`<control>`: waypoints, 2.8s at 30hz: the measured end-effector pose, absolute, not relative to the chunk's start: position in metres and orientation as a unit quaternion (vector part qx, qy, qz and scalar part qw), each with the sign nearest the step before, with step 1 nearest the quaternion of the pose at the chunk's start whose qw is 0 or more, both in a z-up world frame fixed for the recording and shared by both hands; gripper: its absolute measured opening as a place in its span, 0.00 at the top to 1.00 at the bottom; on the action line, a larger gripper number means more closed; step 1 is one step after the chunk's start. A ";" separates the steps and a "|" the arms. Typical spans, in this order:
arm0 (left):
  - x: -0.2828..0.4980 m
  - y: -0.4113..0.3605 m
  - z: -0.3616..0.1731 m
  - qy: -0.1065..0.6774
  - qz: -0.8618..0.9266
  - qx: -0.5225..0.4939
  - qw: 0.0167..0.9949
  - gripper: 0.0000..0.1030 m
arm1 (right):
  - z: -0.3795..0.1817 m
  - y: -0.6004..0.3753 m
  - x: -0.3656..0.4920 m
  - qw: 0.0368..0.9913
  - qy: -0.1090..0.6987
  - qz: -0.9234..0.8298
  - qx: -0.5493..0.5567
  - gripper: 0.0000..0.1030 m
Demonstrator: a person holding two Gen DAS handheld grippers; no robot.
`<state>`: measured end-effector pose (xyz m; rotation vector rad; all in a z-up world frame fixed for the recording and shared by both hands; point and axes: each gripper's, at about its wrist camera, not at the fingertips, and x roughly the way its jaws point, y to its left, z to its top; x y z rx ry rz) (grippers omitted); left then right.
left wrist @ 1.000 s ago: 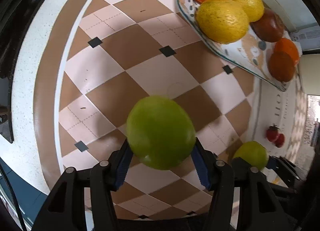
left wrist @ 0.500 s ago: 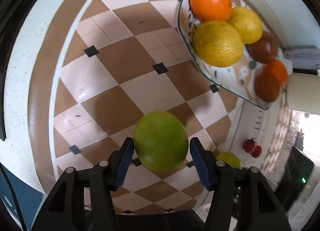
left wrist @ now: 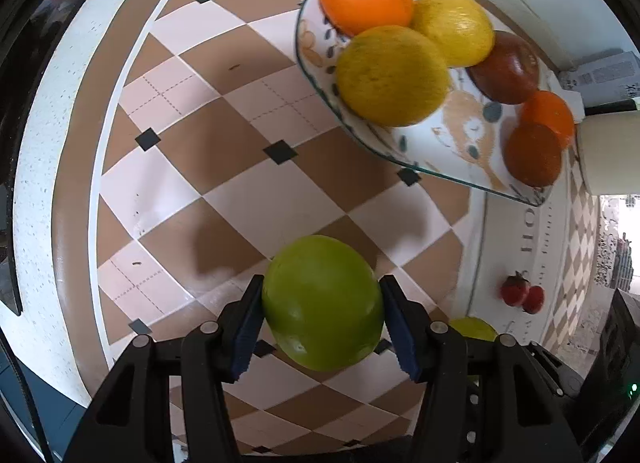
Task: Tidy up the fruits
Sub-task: 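Carry both green fruits to the plate and release them with both tools, then move both tools over the two red cherry tomatoes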
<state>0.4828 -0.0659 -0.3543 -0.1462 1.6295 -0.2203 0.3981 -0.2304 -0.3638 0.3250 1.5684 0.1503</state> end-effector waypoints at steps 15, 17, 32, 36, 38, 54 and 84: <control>0.567 -0.137 -0.270 0.694 -0.167 -0.024 0.700 0.47 | -0.325 -0.287 0.453 0.738 0.611 0.047 0.281 0.43; 0.582 -0.144 -0.275 0.697 -0.158 -0.002 0.700 0.47 | -0.321 -0.292 0.467 0.743 0.605 0.044 0.282 0.43; 0.604 -0.152 -0.304 0.723 -0.126 0.011 0.679 0.36 | -0.330 -0.294 0.496 0.744 0.611 0.025 0.270 0.20; 0.605 -0.150 -0.292 0.706 -0.125 0.017 0.697 0.26 | -0.319 -0.299 0.493 0.753 0.605 0.013 0.259 0.20; 0.603 -0.149 -0.284 0.697 -0.122 0.030 0.706 0.20 | -0.313 -0.302 0.490 0.757 0.605 0.002 0.247 0.13; 0.540 -0.109 -0.258 0.640 -0.076 0.075 0.761 0.11 | -0.258 -0.312 0.454 0.794 0.586 -0.059 0.147 0.12; 0.388 -0.066 -0.119 0.483 -0.093 0.055 0.869 0.11 | -0.091 -0.267 0.314 0.876 0.467 -0.038 0.112 0.12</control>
